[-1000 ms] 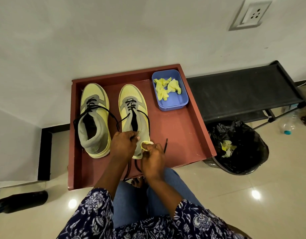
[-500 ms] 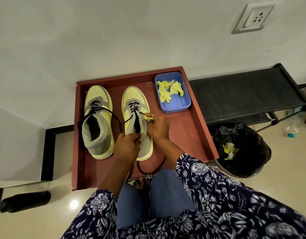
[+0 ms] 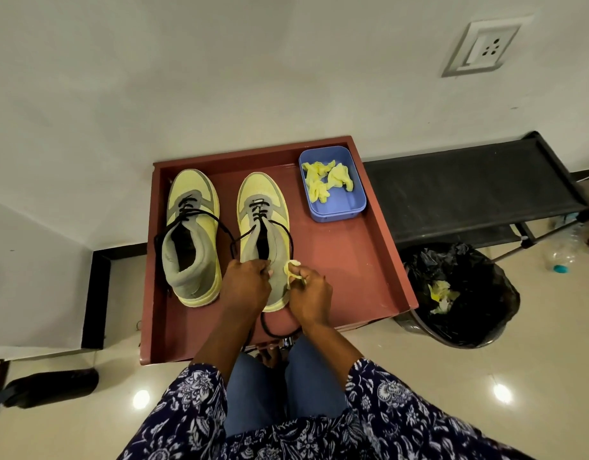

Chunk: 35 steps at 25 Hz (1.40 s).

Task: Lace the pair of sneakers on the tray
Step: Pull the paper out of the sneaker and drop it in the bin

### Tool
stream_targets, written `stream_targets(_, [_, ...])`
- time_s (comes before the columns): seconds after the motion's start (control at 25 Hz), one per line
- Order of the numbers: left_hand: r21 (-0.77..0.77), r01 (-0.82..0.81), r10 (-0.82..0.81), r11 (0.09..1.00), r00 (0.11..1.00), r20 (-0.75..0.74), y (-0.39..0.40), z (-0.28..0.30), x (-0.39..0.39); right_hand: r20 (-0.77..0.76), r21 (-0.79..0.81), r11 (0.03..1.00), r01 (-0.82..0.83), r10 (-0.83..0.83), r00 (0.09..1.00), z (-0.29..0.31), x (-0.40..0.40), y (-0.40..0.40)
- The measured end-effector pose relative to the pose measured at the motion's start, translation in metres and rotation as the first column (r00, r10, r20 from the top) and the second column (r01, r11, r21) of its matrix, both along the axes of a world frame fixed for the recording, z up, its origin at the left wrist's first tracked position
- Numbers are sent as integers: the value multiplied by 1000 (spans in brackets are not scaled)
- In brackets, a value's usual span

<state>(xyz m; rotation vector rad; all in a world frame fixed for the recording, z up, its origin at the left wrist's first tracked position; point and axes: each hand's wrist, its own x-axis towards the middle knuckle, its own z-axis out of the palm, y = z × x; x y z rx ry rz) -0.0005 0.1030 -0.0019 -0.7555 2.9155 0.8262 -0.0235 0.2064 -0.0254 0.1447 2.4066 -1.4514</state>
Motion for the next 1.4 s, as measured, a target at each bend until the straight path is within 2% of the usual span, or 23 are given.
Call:
stream_targets(0.2, [-37,24,-25,999,999,-21,-10,3,13,53,-57,997,-50,53,997,-1,14,-1])
stream_targets(0.36, [-8,48,-48,999,999,-21,-16,5,22,137,-189,982,24,3,990,1,0,4])
stream_targets(0.52, [9,89,-89,996,996,1,-23,10,27,63,-203,969,139,-129,990,5,-38,8])
stream_targets(0.6, [-49,101,-105,994,991,-86,-19,11,26,32,-184,971,152,-148,988,5,-62,2])
stream_targets(0.72, [-64,-35,25,997,988,-153,-5,12,16,30,-119,990,76,-73,997,3,-83,-13])
stream_targets(0.88, [-106,-62,37,992,973,-227,0,8,-7,91,-105,991,-77,87,992,-3,-83,-29])
stream_targets(1.04, [12,-130,129,991,964,-234,-2,9,-17,131,-124,992,-25,41,991,-16,-63,-29])
stream_targets(1.24, [-116,93,-112,989,979,-170,-18,-6,-17,209,-230,969,93,-45,977,-28,-37,-26])
stream_targets(1.4, [-50,83,-90,995,984,-151,-22,-7,-17,268,-276,948,157,-81,960,-33,-30,-27])
